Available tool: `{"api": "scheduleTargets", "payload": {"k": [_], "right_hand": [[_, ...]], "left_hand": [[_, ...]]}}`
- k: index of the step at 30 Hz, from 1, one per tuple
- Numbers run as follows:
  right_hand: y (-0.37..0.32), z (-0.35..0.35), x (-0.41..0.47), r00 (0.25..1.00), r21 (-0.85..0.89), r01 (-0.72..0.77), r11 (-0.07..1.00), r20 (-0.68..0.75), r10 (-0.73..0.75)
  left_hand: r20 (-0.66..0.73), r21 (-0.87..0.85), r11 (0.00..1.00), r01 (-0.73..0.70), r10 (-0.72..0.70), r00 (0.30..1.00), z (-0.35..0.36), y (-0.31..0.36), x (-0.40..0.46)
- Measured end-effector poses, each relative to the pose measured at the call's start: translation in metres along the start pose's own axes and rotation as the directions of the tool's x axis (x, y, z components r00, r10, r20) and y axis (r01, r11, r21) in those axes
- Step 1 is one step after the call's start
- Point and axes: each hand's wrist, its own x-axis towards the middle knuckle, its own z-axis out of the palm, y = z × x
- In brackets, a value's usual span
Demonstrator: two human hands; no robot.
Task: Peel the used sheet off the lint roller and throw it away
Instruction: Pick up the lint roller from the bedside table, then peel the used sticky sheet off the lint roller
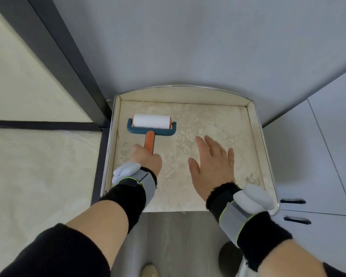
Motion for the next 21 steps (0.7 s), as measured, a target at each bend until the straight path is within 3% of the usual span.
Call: {"api": "scheduleTargets", "payload": {"k": [5, 11, 13, 18, 21], "right_hand": [[-0.032, -0.071, 0.0, 0.992, 0.059, 0.041, 0.997, -0.125, -0.034], [-0.082, -0.178, -0.009, 0.968, 0.172, 0.064, 0.983, -0.251, -0.019], [-0.093, -0.199, -0.013, 0.961, 0.242, 0.087, 0.966, -0.277, -0.017], [-0.133, -0.305, -0.048, 0.9, 0.354, 0.245, 0.903, -0.43, -0.076], [-0.148, -0.352, -0.072, 0.874, 0.311, 0.301, 0.902, -0.469, -0.13]], "left_hand": [[-0.01, -0.114, 0.979, -0.169, 0.169, 0.986, -0.046, 0.028, -0.058], [-0.009, -0.336, 0.852, -0.401, 0.422, 0.906, -0.121, 0.064, -0.156], [-0.036, -0.332, 0.833, -0.443, 0.458, 0.888, -0.138, 0.07, -0.176], [-0.2, -0.285, 0.714, -0.639, 0.608, 0.768, -0.222, 0.107, -0.244], [-0.215, -0.284, 0.689, -0.667, 0.632, 0.744, -0.263, 0.129, -0.273]]}}
